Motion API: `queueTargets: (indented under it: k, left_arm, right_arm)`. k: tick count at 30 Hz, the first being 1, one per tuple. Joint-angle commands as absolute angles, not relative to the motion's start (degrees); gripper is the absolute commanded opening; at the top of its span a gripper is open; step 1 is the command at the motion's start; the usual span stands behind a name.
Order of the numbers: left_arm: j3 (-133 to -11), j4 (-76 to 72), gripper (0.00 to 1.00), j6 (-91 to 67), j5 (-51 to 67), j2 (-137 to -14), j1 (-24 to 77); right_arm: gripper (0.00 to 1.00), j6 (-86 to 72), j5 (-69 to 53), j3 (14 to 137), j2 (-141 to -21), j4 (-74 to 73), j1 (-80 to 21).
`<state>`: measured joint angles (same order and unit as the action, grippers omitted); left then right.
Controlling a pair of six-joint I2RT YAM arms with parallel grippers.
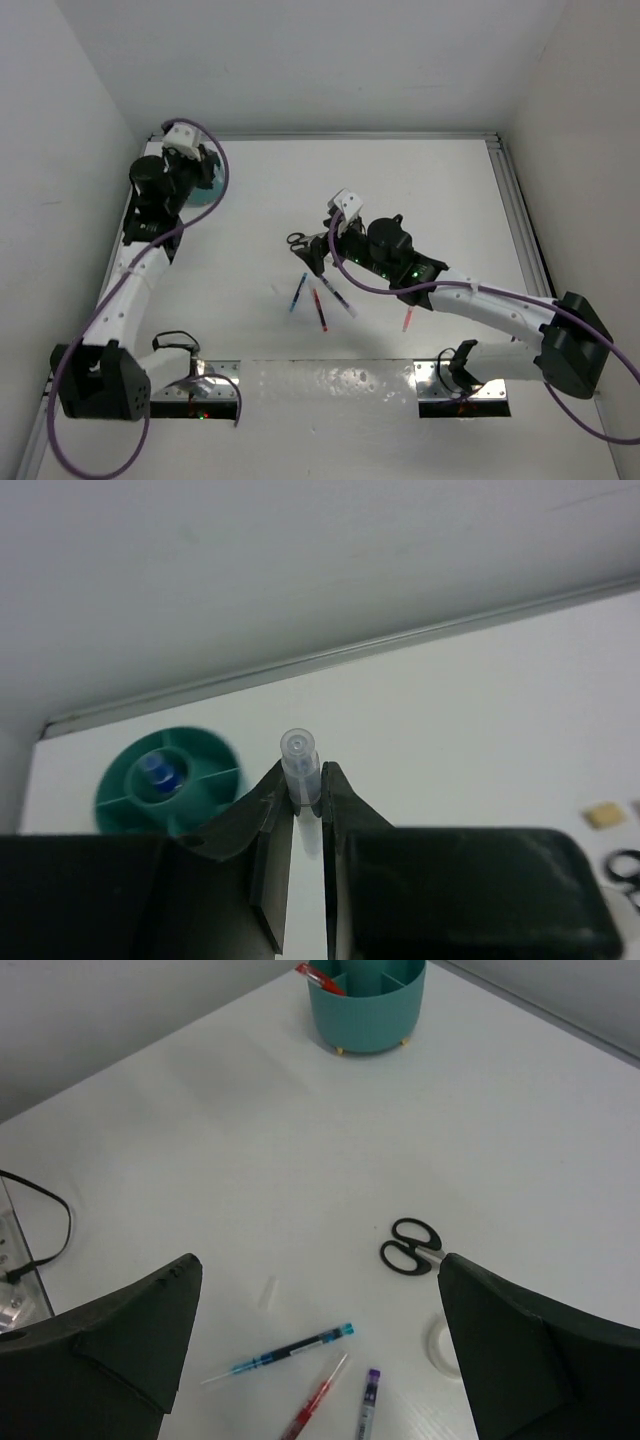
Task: Sort the stationery into containers
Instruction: Place the pen in the storage box.
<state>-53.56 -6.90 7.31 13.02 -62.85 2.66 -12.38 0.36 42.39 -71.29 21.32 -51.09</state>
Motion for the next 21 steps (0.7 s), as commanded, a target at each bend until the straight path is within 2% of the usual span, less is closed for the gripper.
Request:
queueTargets:
  k: [1, 4, 7, 14, 21]
  left_arm:
    - [-57.8, -13.5, 0.00, 8.2, 14.4, -70.5, -4.0]
    - [-57.7, -23.3, 0.00, 8.4, 21.6, -77.4, -7.6]
    - [-57.3, -33.3, 0.00, 16.7, 26.1, -83.2, -8.0]
    - [-62.2, -38.8, 0.00, 18.5, 27.3, -95.1, -9.8]
    - [-66.1, -37.6, 0.00, 18.3, 31.5, -102.6, -11.6]
  right_arm:
    - [0.99, -11.5, 1.4, 41.7, -69.8, 22.7, -50.6]
    - [0.99, -10.7, 0.9, 41.6, -70.3, 22.7, -50.3]
    - [0.99, -9.4, 0.6, 42.9, -71.3, 20.9, -49.7]
    - [0.99, -6.6, 0.5, 48.1, -74.5, 14.1, -47.1]
    - [0.99, -6.9, 0.6, 50.7, -77.8, 13.4, -44.6]
